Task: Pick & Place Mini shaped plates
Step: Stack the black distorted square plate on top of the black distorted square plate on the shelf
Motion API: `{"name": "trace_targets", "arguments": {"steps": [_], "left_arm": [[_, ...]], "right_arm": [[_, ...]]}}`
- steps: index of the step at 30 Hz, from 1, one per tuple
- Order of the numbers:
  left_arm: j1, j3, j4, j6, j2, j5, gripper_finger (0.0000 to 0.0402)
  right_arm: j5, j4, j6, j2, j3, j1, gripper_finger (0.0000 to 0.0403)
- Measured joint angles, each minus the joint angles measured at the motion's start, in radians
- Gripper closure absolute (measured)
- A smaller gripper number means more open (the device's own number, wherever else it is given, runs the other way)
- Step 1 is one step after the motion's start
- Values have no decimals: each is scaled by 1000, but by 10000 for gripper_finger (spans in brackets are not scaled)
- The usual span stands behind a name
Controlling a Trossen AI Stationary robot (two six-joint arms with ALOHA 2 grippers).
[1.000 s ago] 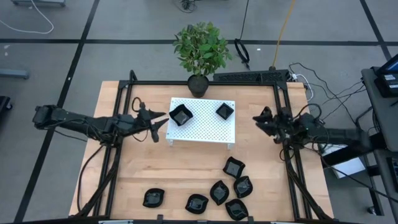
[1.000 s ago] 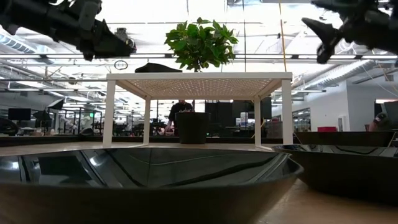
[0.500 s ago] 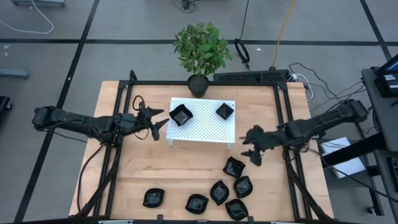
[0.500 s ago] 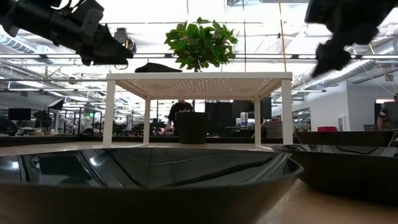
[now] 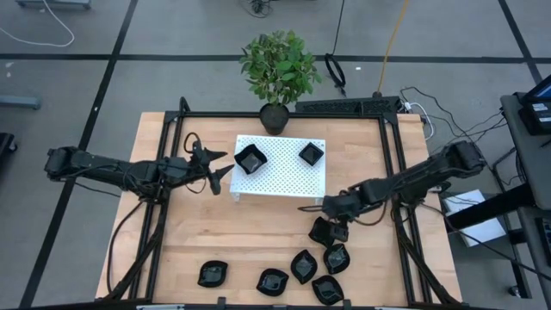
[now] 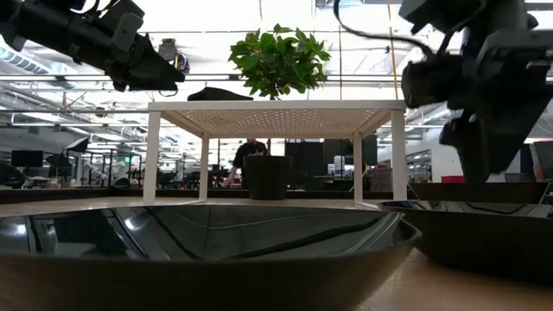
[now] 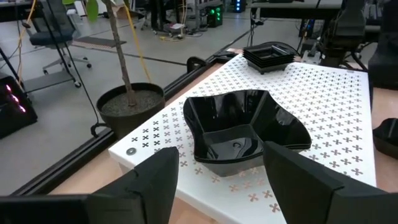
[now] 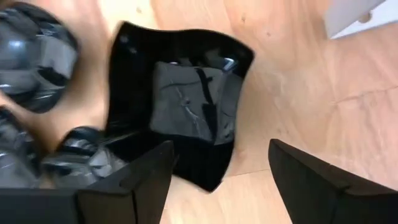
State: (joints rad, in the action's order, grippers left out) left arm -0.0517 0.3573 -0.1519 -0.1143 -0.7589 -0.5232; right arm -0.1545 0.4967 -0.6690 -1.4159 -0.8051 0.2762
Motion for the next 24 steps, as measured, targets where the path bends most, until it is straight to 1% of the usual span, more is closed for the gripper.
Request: {"name": "trace_targets", "arguments": {"steps": [4, 10, 16, 24], "left_arm": [[0, 0, 0, 0, 0, 1, 162], [0, 0, 1, 0, 0, 2, 162], [0, 0, 6, -1, 0, 2, 163], [0, 0, 7, 0, 0, 2, 163]], "right_arm": [[-1, -4, 1, -44, 0, -23, 168], [-3, -8, -3, -58, 0, -40, 203], [-1, -9, -26, -58, 0, -26, 262], [-2, -11, 34, -58, 0, -12, 350]]}}
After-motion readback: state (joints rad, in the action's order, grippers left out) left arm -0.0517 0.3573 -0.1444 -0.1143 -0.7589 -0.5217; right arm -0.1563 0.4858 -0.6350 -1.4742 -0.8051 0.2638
